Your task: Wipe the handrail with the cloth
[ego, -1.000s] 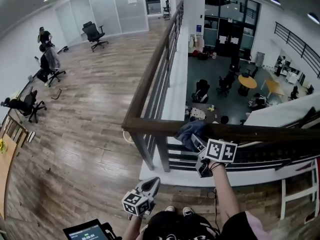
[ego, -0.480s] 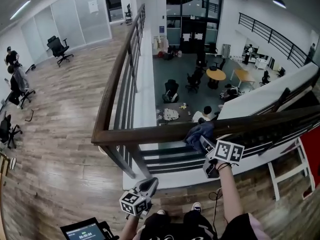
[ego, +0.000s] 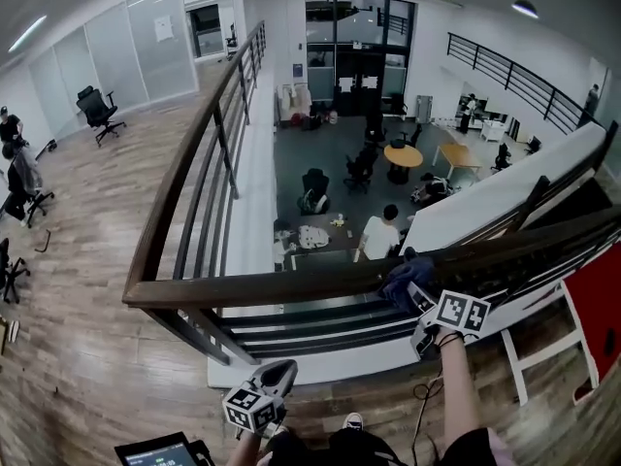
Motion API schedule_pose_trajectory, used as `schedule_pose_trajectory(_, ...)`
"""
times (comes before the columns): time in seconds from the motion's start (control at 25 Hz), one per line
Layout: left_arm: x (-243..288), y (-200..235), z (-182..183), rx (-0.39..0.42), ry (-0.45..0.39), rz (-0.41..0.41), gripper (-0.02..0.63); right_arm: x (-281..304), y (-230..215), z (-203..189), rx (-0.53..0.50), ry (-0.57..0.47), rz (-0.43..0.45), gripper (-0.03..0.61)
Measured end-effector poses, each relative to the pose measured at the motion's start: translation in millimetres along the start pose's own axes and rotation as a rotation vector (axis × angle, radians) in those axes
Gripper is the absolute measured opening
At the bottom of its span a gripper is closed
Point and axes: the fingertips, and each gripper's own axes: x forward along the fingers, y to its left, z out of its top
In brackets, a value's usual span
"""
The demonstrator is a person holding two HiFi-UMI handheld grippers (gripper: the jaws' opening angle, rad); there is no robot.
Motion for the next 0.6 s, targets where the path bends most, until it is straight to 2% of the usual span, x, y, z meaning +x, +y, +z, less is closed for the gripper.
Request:
schedule_pose_trajectory(0.2, 67, -50, -14, 0.014, 0.015, -0.036, 0.005, -33, -88, 43, -0.009, -0.008, -0.025, 0.104)
schedule_pose_trajectory(0.4, 114, -80, -23, 0.031, 0.033, -0.067, 0.005, -50, -153, 69, -0.017, 0.008, -0.012, 0.104)
schedule_pose_trajectory(0.6, 150, -110, -17, 0.047, 0.057, -0.058, 0.005, -84, -221, 126, -0.028, 0.003, -0.047, 0.104)
